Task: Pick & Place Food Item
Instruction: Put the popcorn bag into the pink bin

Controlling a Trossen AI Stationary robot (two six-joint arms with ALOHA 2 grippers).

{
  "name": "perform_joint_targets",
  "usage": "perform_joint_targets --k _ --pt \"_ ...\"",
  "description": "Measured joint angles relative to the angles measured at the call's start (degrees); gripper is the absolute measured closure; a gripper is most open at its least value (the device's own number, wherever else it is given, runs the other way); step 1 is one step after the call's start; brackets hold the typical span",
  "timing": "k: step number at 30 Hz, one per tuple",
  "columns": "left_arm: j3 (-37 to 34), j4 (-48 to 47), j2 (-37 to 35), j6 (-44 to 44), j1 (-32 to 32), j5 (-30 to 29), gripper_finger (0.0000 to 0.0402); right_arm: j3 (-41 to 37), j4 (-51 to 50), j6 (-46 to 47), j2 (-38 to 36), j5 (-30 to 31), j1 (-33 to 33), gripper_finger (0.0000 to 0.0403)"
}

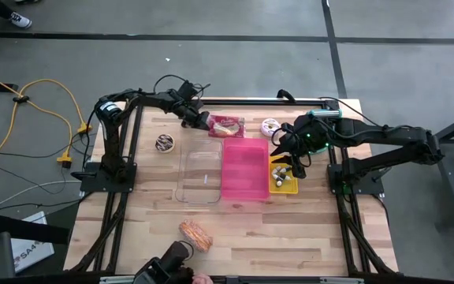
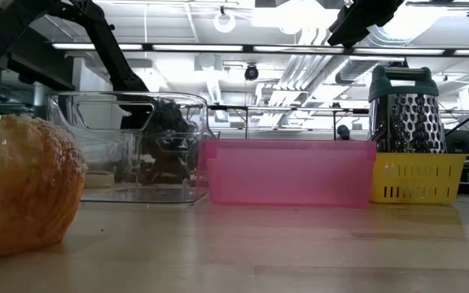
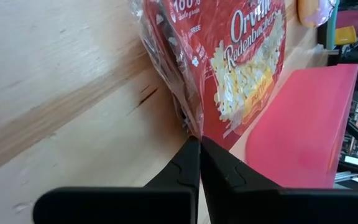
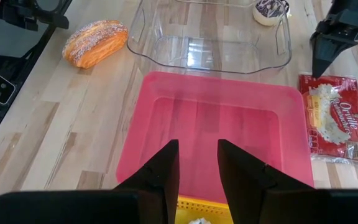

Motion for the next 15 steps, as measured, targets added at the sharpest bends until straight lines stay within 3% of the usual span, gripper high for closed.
perform_joint_targets --k 15 --pt "0.00 0.53 0.00 0.88 0.00 0.41 0.0401 0.00 0.01 0.00 0.00 0.00 -0.01 0.0306"
